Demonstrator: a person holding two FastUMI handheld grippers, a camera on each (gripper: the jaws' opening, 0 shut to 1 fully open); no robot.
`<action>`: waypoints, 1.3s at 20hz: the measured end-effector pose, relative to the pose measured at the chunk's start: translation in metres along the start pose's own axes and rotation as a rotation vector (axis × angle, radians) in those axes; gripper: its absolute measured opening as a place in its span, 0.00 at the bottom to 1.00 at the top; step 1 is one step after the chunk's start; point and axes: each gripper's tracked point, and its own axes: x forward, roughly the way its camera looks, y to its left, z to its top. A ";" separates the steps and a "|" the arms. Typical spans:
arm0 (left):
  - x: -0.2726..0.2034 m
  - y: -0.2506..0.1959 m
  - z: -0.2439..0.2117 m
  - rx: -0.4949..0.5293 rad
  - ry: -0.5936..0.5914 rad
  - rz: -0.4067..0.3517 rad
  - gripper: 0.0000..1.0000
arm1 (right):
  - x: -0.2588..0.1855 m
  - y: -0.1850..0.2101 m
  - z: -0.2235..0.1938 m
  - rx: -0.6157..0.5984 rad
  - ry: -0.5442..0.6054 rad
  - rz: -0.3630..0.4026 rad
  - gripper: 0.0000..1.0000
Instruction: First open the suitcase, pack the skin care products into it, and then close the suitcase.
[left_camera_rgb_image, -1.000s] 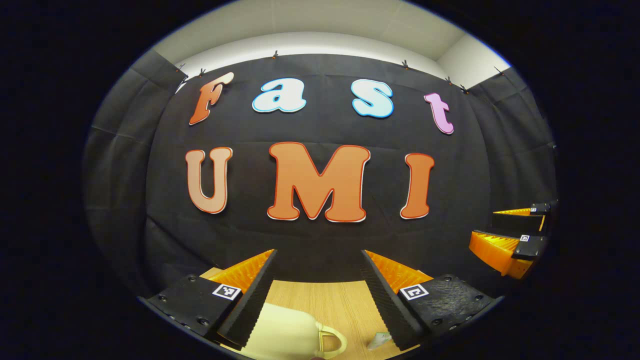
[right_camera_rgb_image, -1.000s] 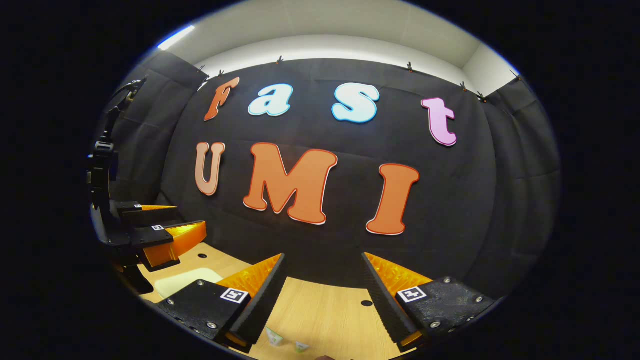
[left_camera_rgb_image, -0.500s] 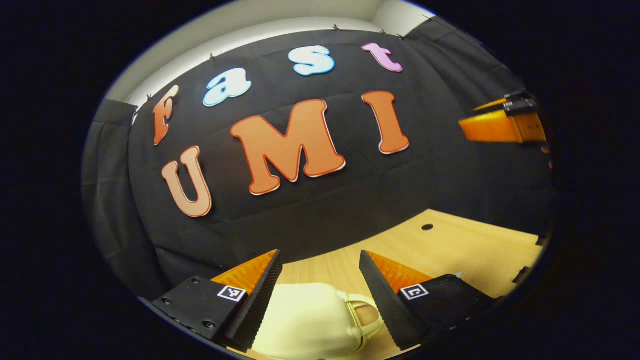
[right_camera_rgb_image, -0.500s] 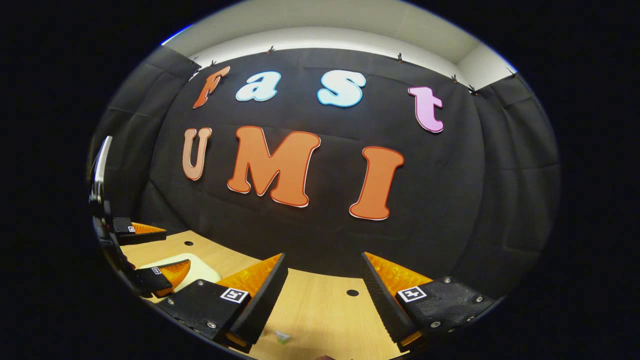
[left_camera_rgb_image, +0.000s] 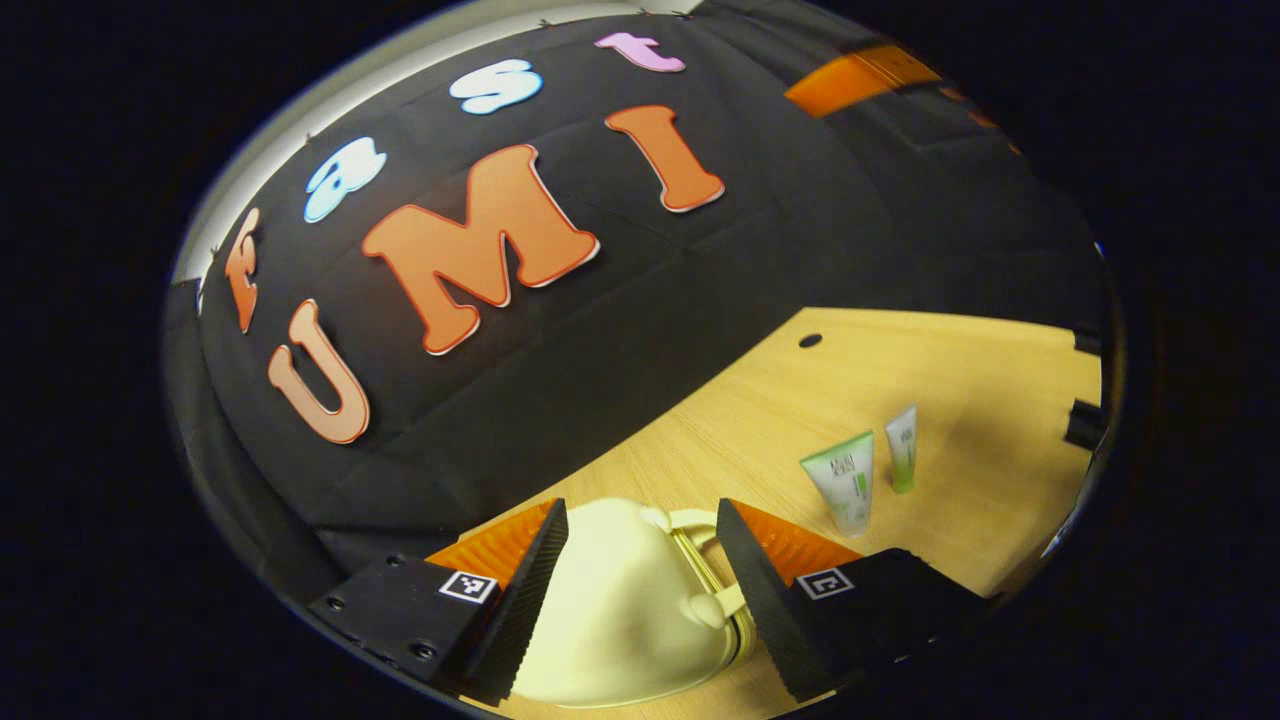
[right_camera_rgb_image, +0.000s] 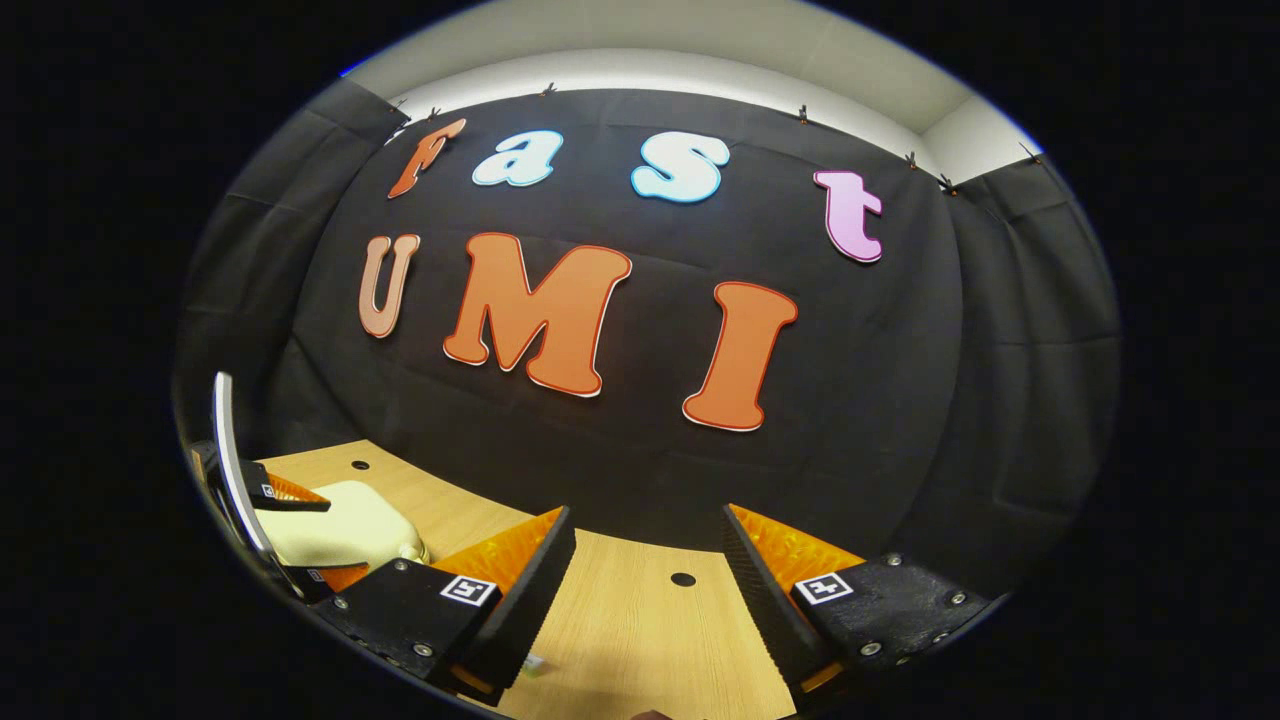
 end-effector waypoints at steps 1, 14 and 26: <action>0.004 -0.008 -0.009 0.019 0.024 -0.026 0.93 | -0.001 -0.002 -0.001 0.001 -0.002 -0.002 0.93; 0.030 -0.058 -0.081 0.454 0.250 -0.123 0.76 | 0.004 -0.016 -0.028 0.029 0.040 0.001 0.93; 0.060 -0.076 -0.094 0.594 0.272 -0.100 0.09 | 0.000 -0.011 -0.046 0.101 0.063 0.068 0.93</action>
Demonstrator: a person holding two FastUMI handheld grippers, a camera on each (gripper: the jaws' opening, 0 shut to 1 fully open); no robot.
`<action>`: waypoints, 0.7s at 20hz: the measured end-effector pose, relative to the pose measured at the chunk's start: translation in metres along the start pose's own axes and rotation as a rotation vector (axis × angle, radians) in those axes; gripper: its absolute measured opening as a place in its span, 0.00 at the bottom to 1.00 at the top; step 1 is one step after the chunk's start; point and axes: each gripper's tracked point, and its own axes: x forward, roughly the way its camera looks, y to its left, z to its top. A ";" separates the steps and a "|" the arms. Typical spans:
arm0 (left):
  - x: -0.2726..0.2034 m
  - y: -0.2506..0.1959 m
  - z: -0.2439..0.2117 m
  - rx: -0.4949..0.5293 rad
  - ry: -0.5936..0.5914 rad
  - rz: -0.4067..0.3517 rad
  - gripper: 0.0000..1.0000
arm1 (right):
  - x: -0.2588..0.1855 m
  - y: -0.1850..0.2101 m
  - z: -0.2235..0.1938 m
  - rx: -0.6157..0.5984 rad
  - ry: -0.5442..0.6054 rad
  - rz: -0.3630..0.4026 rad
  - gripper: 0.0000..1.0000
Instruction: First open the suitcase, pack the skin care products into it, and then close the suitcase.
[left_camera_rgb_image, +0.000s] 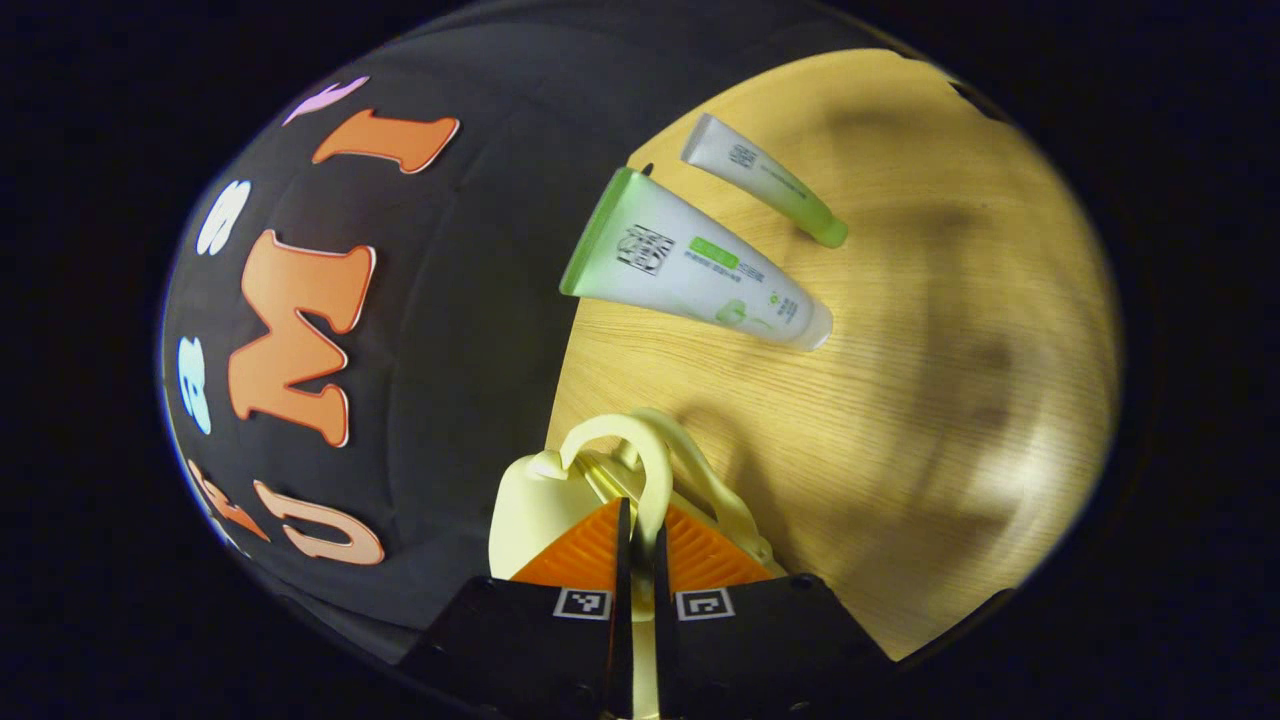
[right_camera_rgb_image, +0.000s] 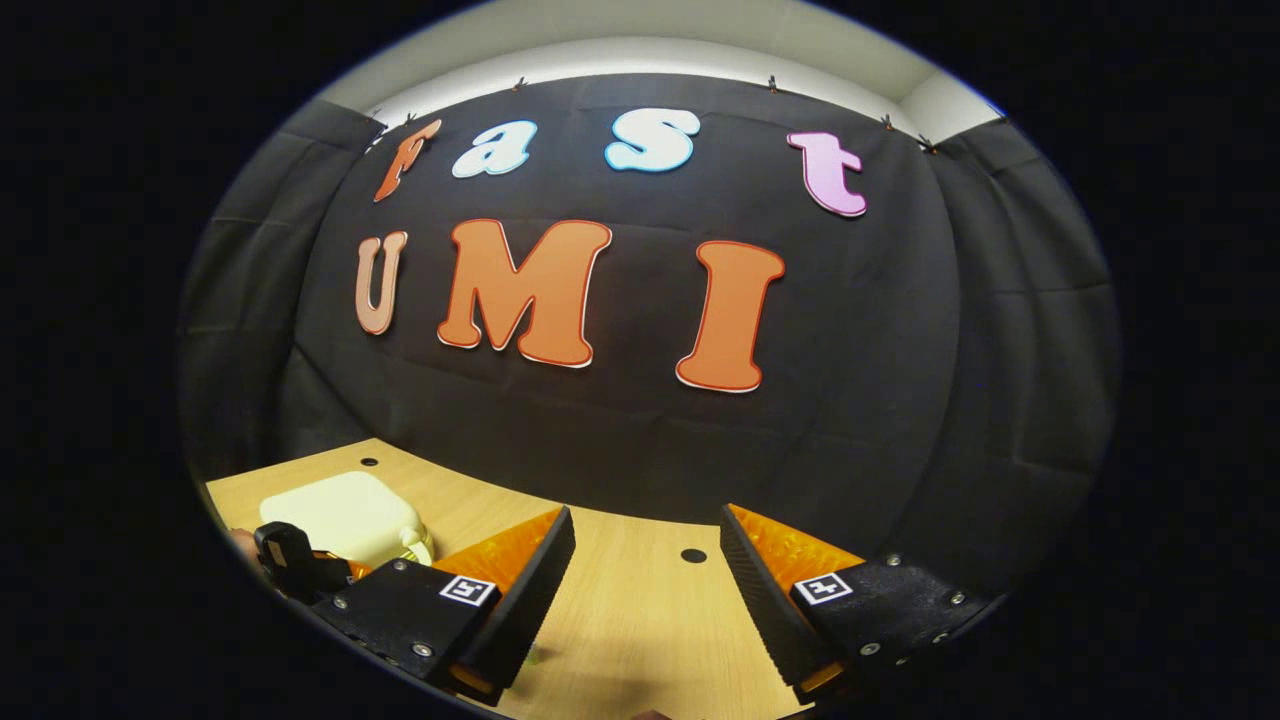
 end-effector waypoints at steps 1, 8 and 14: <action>-0.002 0.001 0.000 -0.047 0.003 -0.007 0.09 | 0.000 0.001 -0.001 0.002 0.001 0.009 0.93; -0.010 0.030 0.001 -0.353 -0.021 0.151 0.08 | 0.003 0.007 -0.010 -0.043 -0.006 0.064 0.93; 0.007 0.042 -0.022 -0.633 -0.061 0.292 0.06 | 0.004 0.030 -0.007 -0.048 0.010 0.085 0.93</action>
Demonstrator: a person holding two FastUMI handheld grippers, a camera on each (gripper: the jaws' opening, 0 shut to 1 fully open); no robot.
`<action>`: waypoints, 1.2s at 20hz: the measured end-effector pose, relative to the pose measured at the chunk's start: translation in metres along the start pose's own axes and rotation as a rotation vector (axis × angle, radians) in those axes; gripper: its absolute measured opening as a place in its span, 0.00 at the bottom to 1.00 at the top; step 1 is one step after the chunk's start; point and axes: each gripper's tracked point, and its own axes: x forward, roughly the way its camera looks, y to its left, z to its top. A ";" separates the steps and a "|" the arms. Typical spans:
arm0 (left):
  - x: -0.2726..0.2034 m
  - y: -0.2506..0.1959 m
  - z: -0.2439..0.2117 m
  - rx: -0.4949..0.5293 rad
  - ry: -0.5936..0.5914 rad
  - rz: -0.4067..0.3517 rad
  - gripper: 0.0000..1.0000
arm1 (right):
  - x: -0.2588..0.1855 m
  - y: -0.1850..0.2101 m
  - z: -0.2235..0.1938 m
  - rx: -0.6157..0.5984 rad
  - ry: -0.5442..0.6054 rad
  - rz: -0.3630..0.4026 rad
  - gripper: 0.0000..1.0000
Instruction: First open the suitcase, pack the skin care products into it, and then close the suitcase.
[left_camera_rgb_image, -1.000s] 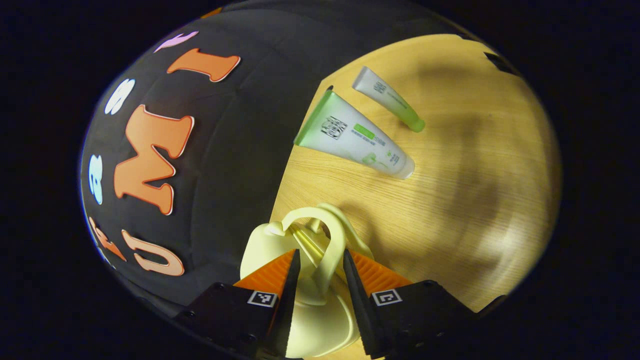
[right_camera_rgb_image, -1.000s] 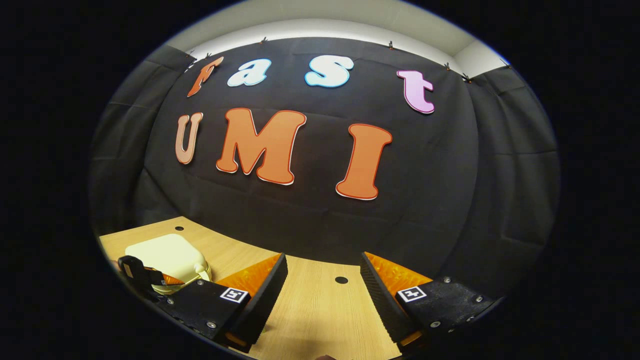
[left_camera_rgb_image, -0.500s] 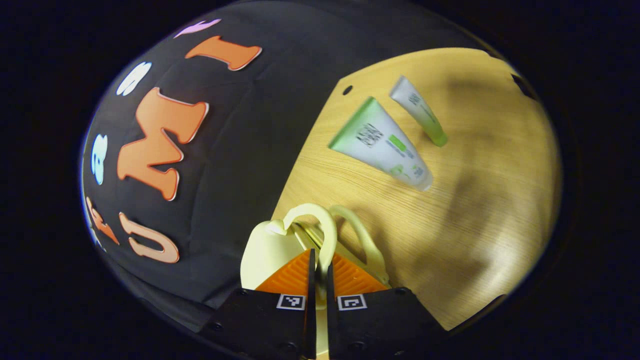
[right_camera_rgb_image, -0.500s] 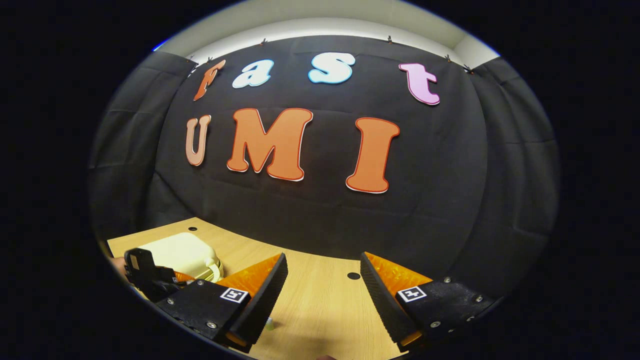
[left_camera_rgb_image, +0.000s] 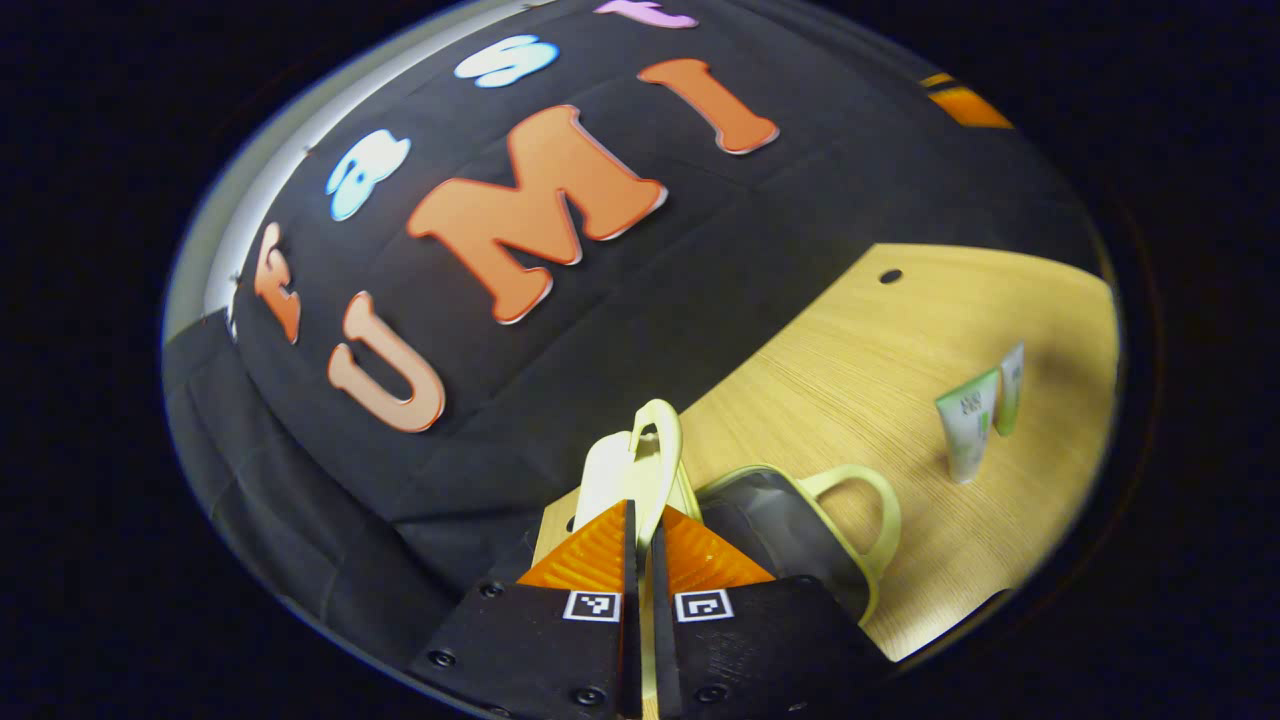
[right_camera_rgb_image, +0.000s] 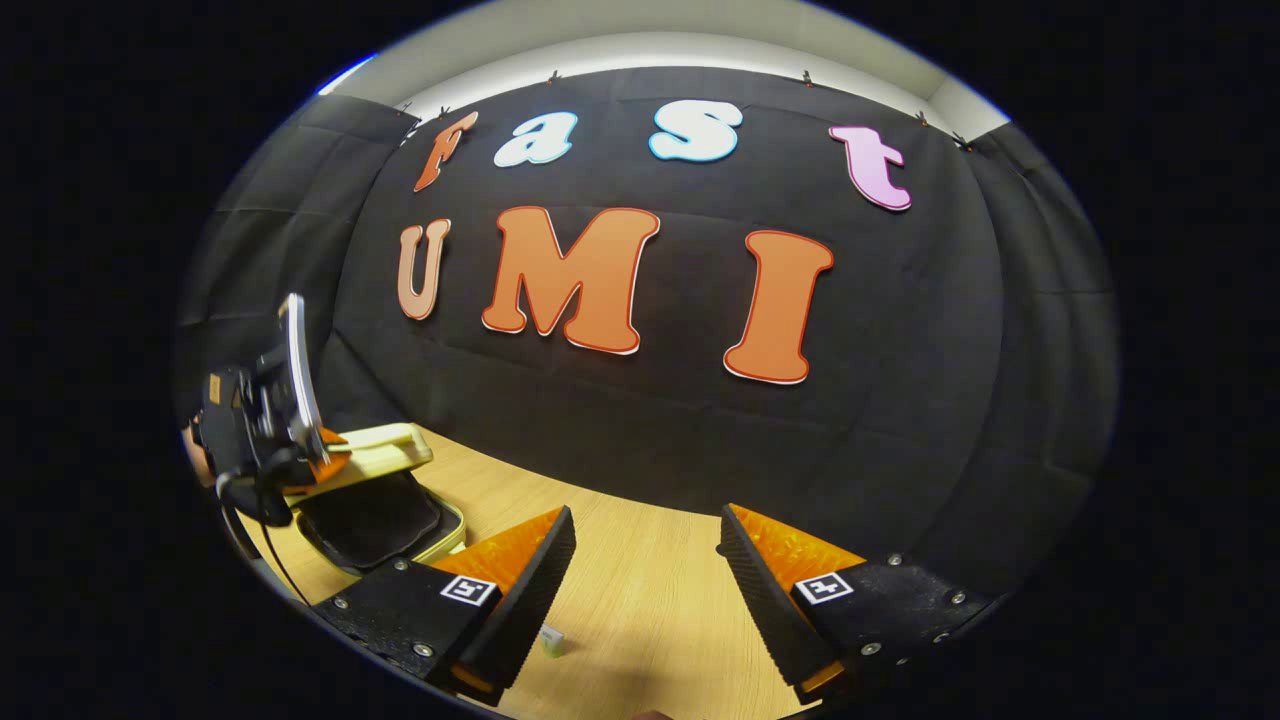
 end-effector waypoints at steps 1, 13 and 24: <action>0.003 0.000 -0.001 -0.055 0.001 0.023 0.06 | 0.002 0.005 0.002 0.002 0.000 -0.005 0.93; 0.008 0.003 -0.012 -0.365 0.028 0.168 0.09 | 0.017 0.106 0.032 -0.022 0.028 -0.076 0.93; 0.003 -0.005 -0.027 -0.420 0.227 0.130 0.09 | 0.008 0.140 0.008 -0.001 0.142 -0.205 0.93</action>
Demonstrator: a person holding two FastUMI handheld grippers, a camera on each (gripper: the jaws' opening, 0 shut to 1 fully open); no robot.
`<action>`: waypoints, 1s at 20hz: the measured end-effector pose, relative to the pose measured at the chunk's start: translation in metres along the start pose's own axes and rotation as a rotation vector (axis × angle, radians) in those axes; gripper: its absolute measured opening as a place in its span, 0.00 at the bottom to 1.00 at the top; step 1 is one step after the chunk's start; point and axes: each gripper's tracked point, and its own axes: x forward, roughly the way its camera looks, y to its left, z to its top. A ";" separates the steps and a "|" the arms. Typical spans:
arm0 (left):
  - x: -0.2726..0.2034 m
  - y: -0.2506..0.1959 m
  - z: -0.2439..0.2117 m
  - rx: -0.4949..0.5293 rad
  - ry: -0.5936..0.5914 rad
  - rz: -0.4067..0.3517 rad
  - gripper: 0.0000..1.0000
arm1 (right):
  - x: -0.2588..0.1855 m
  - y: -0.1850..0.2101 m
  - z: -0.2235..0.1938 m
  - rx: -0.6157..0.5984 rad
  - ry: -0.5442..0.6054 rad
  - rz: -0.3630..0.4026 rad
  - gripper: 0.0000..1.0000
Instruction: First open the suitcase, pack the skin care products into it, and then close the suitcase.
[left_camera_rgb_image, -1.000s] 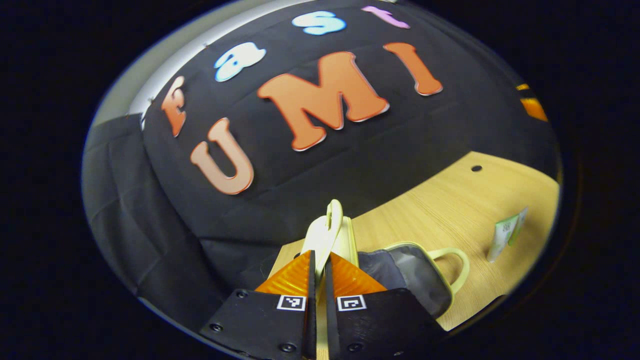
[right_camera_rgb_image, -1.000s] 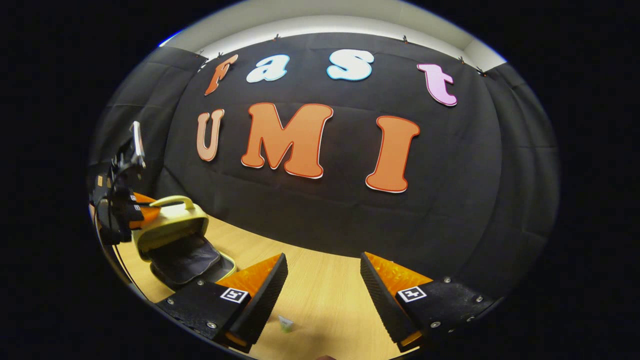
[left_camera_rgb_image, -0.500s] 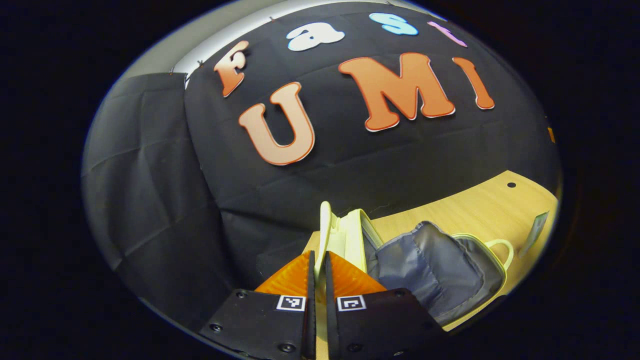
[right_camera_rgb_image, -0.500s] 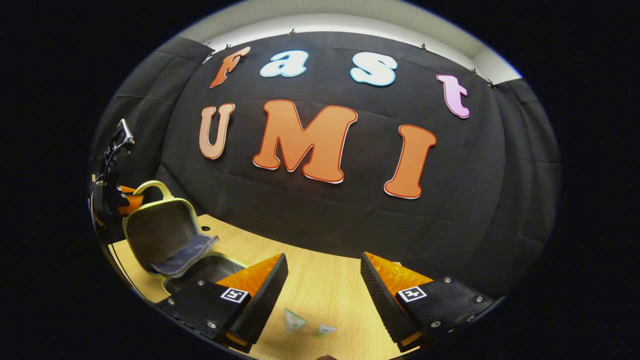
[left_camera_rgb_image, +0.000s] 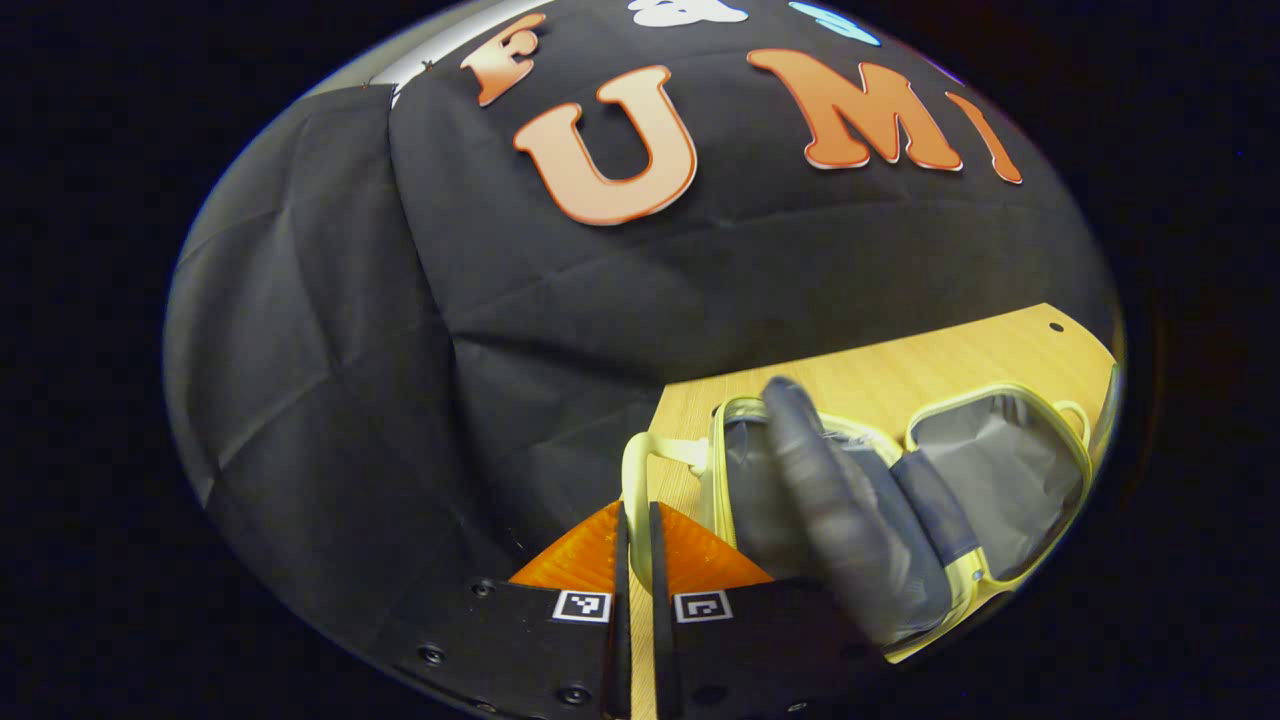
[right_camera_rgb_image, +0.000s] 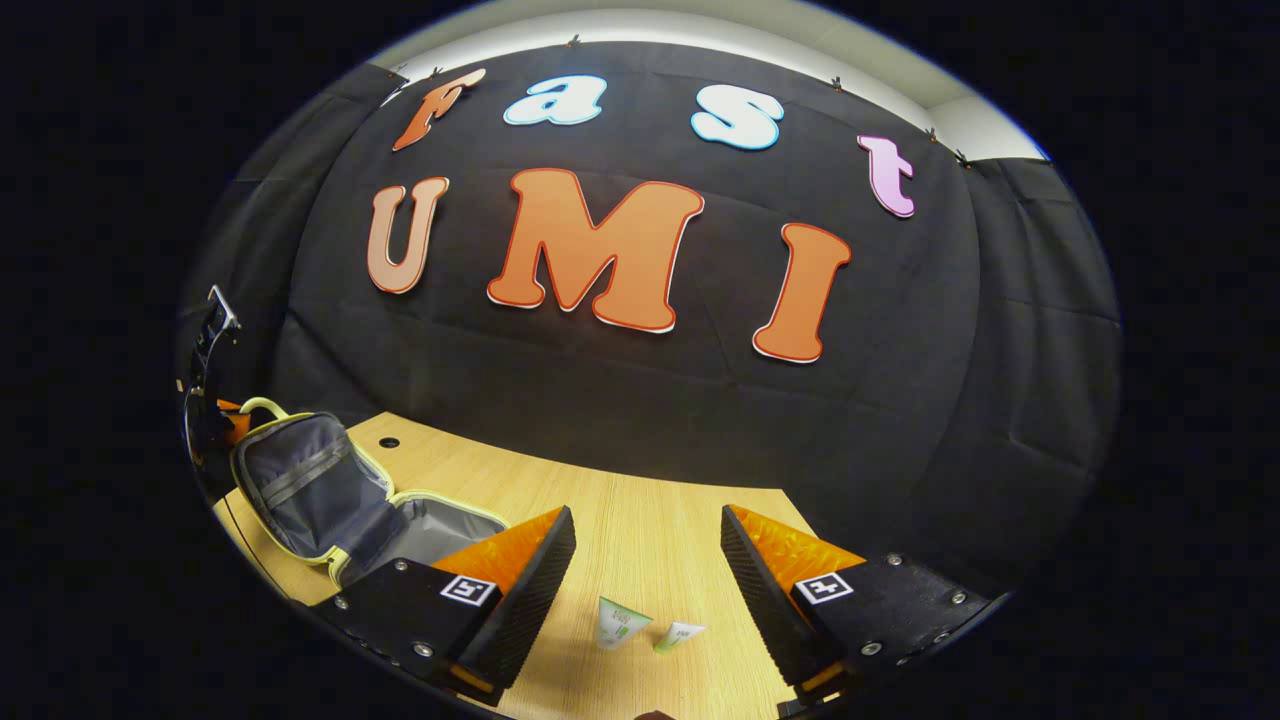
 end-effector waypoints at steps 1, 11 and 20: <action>0.001 0.001 -0.003 -0.004 0.029 -0.006 0.09 | -0.001 -0.001 0.000 0.002 0.000 -0.010 0.93; -0.022 -0.020 0.014 -0.018 0.071 0.024 0.39 | 0.001 -0.026 -0.020 0.049 0.045 -0.047 0.93; -0.111 -0.194 0.105 -0.058 -0.139 -0.216 1.00 | 0.012 -0.061 -0.068 0.076 0.083 0.030 0.93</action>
